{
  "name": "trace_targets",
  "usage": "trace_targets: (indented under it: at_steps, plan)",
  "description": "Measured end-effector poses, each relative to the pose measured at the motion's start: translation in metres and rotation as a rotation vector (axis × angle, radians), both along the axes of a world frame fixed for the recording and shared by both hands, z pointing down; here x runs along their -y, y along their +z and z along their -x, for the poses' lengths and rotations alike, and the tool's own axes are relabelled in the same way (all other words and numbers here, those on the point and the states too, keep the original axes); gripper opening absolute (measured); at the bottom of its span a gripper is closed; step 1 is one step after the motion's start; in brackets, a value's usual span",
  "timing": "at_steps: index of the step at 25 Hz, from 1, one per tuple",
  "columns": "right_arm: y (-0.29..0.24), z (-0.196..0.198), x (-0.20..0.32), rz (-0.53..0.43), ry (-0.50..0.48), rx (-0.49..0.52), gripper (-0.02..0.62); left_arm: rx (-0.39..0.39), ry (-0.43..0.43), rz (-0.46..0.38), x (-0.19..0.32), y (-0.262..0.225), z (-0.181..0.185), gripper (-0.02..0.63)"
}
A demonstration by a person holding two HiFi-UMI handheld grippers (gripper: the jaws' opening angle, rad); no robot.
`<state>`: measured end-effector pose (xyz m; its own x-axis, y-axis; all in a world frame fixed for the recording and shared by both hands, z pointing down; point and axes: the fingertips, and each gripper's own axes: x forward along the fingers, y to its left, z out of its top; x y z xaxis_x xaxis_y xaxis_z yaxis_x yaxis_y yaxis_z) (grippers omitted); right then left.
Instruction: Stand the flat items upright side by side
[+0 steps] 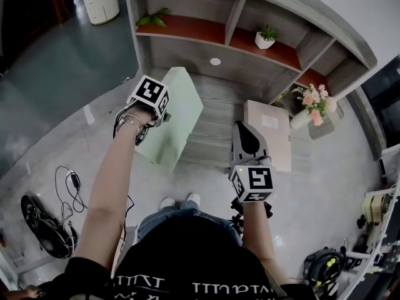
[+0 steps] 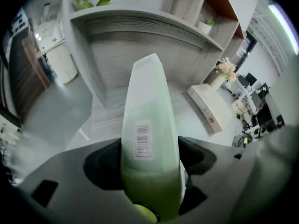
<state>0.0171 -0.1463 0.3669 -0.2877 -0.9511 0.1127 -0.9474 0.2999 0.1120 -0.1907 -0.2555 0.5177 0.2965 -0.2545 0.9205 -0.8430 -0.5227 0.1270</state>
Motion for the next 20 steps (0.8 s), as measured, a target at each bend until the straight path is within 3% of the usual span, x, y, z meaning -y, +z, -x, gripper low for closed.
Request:
trace_targets:
  at_steps: [9,14,20]
  plan:
    - [-0.001,-0.017,0.006,-0.006,0.029,0.06,0.015,0.408,0.301,-0.188,0.017,-0.013,-0.015,0.356]
    - [0.003,-0.027,0.009,0.002,0.026,0.093,0.015,0.425,0.373,-0.133,0.009,-0.011,-0.02,0.365]
    - [0.008,-0.038,0.013,0.009,0.021,0.108,0.015,0.412,0.449,0.022,0.0,-0.012,-0.019,0.367]
